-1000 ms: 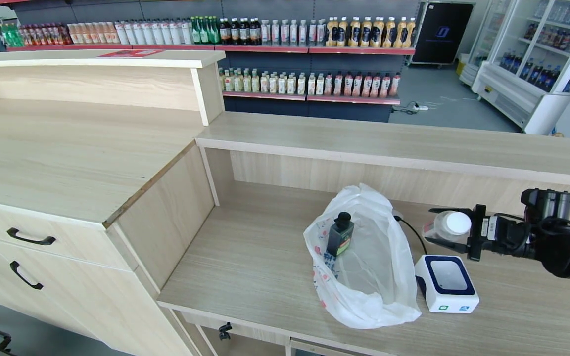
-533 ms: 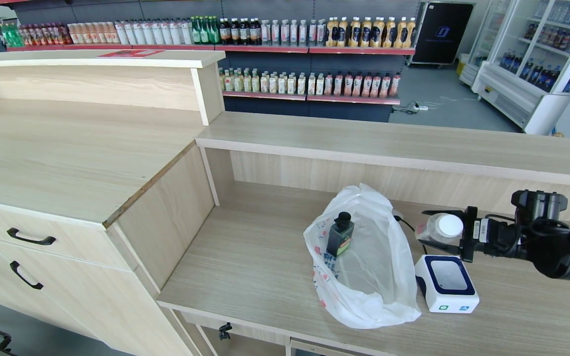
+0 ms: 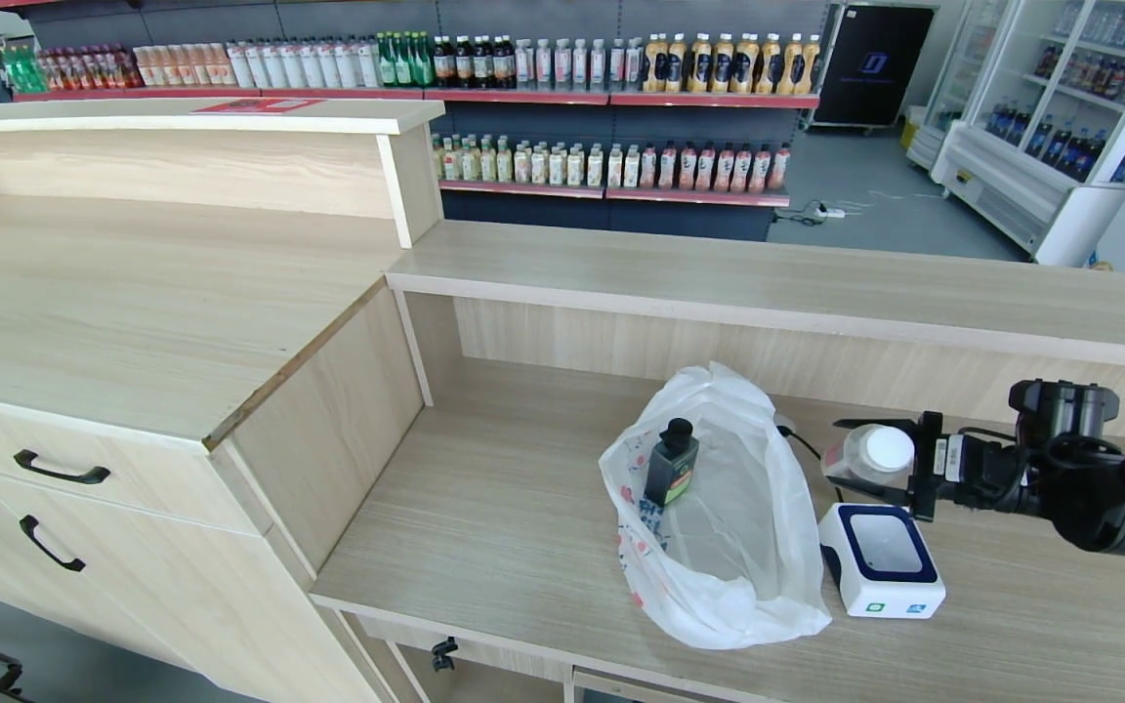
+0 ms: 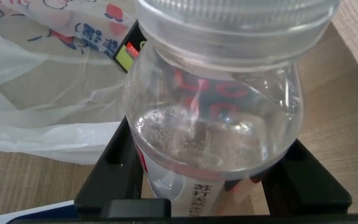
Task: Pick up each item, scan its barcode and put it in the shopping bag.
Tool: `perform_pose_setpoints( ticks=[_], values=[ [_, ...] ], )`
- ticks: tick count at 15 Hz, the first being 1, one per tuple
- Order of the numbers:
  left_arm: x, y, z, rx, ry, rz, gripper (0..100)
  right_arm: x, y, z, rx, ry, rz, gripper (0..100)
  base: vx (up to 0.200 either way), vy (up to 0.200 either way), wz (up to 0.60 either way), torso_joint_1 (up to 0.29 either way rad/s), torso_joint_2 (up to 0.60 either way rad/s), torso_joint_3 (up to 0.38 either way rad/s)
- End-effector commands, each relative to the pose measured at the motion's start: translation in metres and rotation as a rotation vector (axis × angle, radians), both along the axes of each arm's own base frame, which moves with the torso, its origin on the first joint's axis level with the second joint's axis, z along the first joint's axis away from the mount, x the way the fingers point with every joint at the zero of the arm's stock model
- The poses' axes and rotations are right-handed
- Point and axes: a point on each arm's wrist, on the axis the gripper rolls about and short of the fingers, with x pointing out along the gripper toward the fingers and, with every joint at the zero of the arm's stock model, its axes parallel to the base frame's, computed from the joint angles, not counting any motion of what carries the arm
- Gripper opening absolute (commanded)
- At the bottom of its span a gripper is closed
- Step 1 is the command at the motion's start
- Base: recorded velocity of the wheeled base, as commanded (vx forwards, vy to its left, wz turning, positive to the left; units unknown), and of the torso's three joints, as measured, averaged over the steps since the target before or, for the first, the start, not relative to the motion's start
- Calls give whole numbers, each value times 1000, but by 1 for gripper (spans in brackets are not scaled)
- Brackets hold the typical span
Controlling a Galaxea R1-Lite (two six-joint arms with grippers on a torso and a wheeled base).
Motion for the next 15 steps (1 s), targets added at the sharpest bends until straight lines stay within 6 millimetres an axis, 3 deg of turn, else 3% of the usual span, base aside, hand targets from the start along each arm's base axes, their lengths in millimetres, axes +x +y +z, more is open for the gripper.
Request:
perform_pose_setpoints(
  ticks=[1, 3, 5, 7, 9, 12, 15],
  values=[
    [0, 0, 0, 0, 0, 0, 100, 0, -1, 0, -1, 0, -5, 0, 0, 0, 0, 0, 0, 0],
    [0, 0, 0, 0, 0, 1, 100, -1, -1, 8, 0, -9, -8, 0, 0, 0, 0, 0, 0, 0],
    [0, 0, 0, 0, 0, 0, 100, -17, 2, 65, 66, 60, -94, 0, 0, 0, 0, 0, 0, 0],
    [0, 0, 0, 0, 0, 0, 100, -59, 7, 123, 186, 194, -247, 0, 0, 0, 0, 0, 0, 0],
    [0, 0, 0, 0, 0, 0, 100, -92, 10, 163, 356, 316, -421, 0, 0, 0, 0, 0, 0, 0],
    [0, 0, 0, 0, 0, 0, 100, -131, 15, 181, 603, 428, -675, 0, 0, 0, 0, 0, 0, 0],
    [0, 0, 0, 0, 2, 0, 100, -160, -8, 168, 643, 338, -911, 0, 0, 0, 0, 0, 0, 0]
  ],
)
